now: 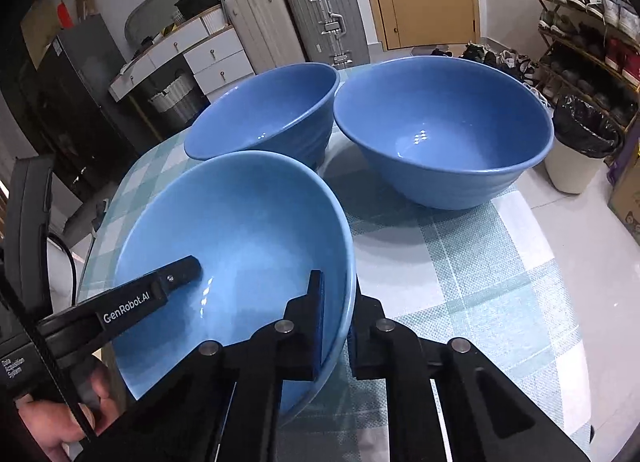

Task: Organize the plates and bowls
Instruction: 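Close the right gripper on the rim of a light-blue bowl, then close the left gripper on the bowl rim while the right gripper holds it, then open both grippers to set the light-blue bowl down on the cloth, then lift both grippers up and away from the set-down bowl, then move both grippers toward the two remaining light-blue bowls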

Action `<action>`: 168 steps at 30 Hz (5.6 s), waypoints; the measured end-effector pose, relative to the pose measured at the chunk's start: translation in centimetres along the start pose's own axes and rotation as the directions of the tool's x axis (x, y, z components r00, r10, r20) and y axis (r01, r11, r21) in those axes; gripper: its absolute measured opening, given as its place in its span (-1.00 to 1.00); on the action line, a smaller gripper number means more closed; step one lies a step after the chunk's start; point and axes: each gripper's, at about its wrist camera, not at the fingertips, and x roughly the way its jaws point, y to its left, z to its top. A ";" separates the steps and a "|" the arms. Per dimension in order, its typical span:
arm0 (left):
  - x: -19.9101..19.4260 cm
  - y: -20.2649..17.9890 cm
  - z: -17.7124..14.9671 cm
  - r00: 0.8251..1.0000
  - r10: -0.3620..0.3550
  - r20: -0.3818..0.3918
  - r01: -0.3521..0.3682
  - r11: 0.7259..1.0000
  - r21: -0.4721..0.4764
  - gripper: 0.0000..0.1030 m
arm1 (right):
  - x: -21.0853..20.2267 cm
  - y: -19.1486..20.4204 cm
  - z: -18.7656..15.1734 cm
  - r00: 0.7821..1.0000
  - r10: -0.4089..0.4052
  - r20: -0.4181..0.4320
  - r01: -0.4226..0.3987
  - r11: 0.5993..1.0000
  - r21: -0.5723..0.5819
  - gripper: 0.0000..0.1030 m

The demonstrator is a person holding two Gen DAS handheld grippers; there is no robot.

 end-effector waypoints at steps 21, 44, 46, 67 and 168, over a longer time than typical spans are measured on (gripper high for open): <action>-3.8 -2.0 -7.4 0.998 0.022 -0.059 -0.015 0.992 0.122 -0.80 | -5.6 -1.0 -7.1 0.999 -0.040 -0.030 0.040 0.999 -0.003 -0.80; -5.4 -2.1 -12.7 0.999 0.019 -0.038 -0.012 0.985 0.172 -0.79 | -9.4 -2.0 -12.0 1.000 -0.028 0.011 0.027 0.999 0.025 -0.81; -5.4 -2.0 -12.7 0.999 0.014 -0.036 -0.008 0.986 0.167 -0.79 | -9.4 -2.1 -11.9 1.000 -0.023 0.020 0.022 0.999 0.030 -0.80; -6.2 -0.4 -11.7 0.999 0.039 0.023 -0.041 0.995 0.090 -0.13 | -13.3 -2.2 -11.5 0.968 -0.020 0.251 0.006 0.998 0.056 0.54; -20.0 -7.3 -4.5 0.901 -0.151 0.406 0.018 0.950 0.313 0.85 | -24.6 -2.8 -6.0 0.843 0.209 0.495 -0.101 0.966 -0.236 0.99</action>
